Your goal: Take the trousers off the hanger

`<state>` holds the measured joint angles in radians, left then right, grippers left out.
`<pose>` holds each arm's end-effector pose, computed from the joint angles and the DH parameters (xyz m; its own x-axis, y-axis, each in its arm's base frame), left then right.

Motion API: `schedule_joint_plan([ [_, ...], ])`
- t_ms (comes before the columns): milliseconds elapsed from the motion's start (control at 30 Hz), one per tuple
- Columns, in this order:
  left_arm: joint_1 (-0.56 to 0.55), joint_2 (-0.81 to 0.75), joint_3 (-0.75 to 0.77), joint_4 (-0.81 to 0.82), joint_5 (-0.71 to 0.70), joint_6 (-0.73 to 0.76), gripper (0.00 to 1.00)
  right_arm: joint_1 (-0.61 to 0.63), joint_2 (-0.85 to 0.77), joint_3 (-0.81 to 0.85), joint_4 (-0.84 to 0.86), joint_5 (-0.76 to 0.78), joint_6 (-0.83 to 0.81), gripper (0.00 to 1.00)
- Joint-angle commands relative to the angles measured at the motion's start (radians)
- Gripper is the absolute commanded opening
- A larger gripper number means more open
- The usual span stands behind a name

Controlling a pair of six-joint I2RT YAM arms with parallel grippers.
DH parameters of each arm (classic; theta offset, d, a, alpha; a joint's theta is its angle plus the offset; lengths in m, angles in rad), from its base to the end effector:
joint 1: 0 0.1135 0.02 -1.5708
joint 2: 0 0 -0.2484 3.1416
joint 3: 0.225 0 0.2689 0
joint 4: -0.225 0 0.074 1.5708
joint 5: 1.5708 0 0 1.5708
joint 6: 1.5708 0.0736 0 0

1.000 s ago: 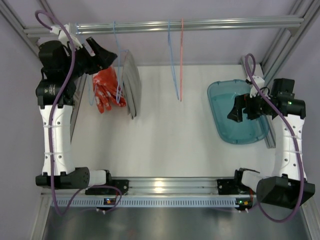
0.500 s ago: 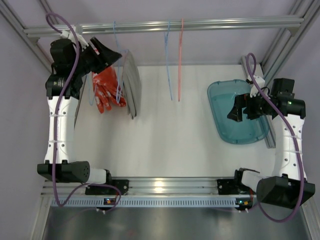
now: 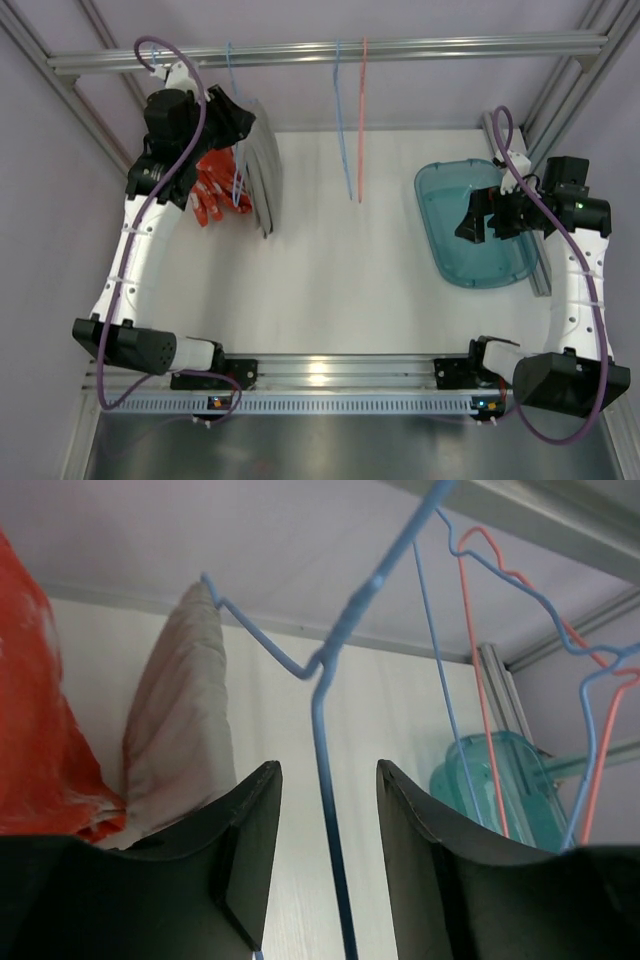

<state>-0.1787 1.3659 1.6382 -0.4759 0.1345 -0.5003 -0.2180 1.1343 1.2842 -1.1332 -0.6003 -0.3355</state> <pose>0.3424 -0.0719 0.4553 -0.3211 -0.4250 -0.8463 0.1725 0.8524 -0.4936 0.2432 -0.0113 0.3249 -0.7254 -0.1176 -0.6782 -0.3877 0.8839 0.2615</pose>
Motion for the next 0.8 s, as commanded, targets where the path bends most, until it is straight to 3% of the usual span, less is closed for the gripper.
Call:
schedule_joint_plan([
  [0, -0.016, 0.030, 0.017, 0.115, -0.101, 0.066, 0.49, 0.003, -0.011, 0.007, 0.033, 0.004, 0.004, 0.99],
  [267, -0.044, 0.088, 0.041, 0.169, -0.156, 0.154, 0.46, 0.005, -0.021, -0.017, 0.046, 0.010, 0.000, 0.99],
  [433, -0.061, 0.099, 0.045, 0.207, -0.187, 0.196, 0.40, 0.003, -0.016, -0.019, 0.052, 0.013, 0.000, 0.99],
  [600, -0.073, 0.091, 0.037, 0.252, -0.217, 0.236, 0.22, 0.003, -0.018, -0.028, 0.055, 0.008, 0.003, 0.99],
  [700, -0.074, 0.075, 0.026, 0.293, -0.208, 0.276, 0.02, 0.005, -0.025, -0.032, 0.058, 0.010, 0.001, 0.99],
  [767, -0.074, 0.067, 0.028, 0.313, -0.202, 0.287, 0.00, 0.003, -0.031, -0.037, 0.059, 0.007, 0.001, 1.00],
])
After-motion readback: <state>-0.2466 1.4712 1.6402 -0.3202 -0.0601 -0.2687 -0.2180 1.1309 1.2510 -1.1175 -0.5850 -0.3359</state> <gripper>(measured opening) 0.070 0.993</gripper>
